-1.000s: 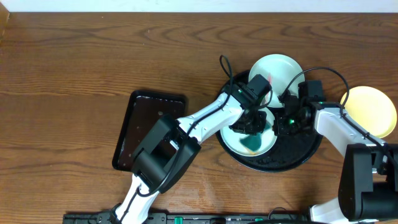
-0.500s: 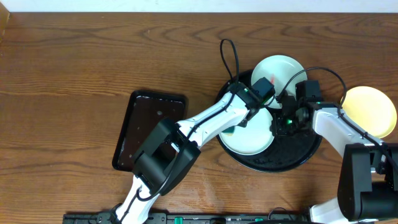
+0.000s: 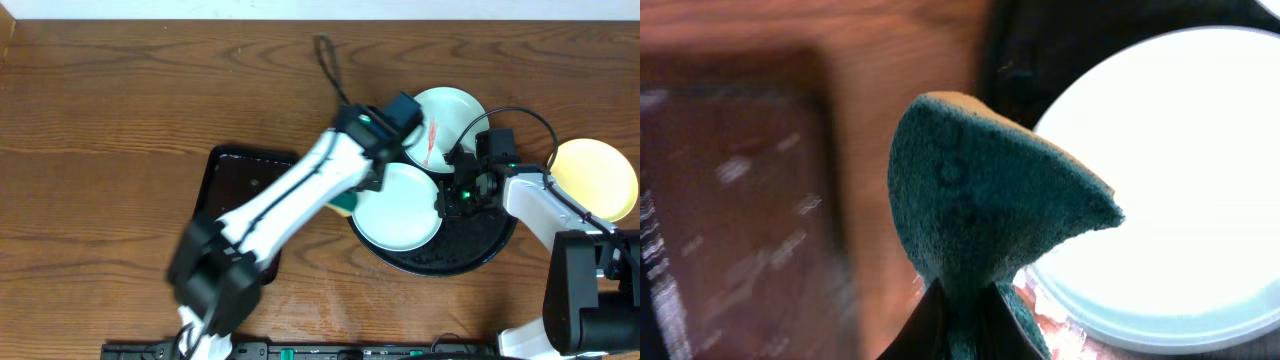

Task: Clean dirty plates on tray and stack at the side
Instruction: 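Return the sponge with the left gripper to the black rectangular tray, then tilt the cleaned pale green plate up with the right gripper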

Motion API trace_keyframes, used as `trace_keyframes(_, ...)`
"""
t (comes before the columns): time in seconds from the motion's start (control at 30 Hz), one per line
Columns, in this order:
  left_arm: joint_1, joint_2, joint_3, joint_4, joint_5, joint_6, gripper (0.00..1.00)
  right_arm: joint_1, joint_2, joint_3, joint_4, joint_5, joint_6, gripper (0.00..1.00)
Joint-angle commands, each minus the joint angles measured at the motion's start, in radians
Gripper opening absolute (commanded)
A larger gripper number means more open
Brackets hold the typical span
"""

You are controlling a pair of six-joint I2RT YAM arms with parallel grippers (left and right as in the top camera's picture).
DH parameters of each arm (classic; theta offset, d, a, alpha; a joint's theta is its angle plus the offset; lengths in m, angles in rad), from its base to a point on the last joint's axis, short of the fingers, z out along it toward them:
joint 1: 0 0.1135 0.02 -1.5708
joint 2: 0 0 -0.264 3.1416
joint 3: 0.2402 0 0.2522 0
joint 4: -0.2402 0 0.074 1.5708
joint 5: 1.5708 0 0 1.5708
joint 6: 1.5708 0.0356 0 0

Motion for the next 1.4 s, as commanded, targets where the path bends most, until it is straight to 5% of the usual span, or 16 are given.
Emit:
trace_keyframes(0.0,0.093,-0.088,0.019,-0.066,0.012,0.014,0.07,0.004,0.021,-0.008,0.022,0.023,-0.005,0.05)
trace_keyframes(0.03,0.121,-0.101,0.014,-0.082,0.012,0.019,0.08,0.004,0.021,-0.008,0.036,0.022,-0.005,0.12)
trace_keyframes(0.1,0.177,-0.119,-0.008,-0.097,0.012,0.03,0.08,0.004,0.021,-0.008,0.065,0.022,-0.005,0.02)
trace_keyframes(0.37,0.351,-0.123,-0.276,0.015,0.055,0.045,0.08,0.005,-0.034,-0.006,0.018,-0.022,0.013,0.01)
trace_keyframes(0.5,0.404,-0.123,-0.398,0.095,0.092,0.062,0.09,0.021,-0.183,-0.006,-0.036,0.108,0.043,0.01)
trace_keyframes(0.93,0.447,-0.23,-0.411,0.13,0.105,0.076,0.41,0.223,-0.488,-0.006,-0.083,0.588,0.048,0.01)
trace_keyframes(1.37,0.447,-0.629,-0.411,0.124,0.16,0.089,0.64,0.573,-0.541,-0.004,-0.092,1.181,0.076,0.01)
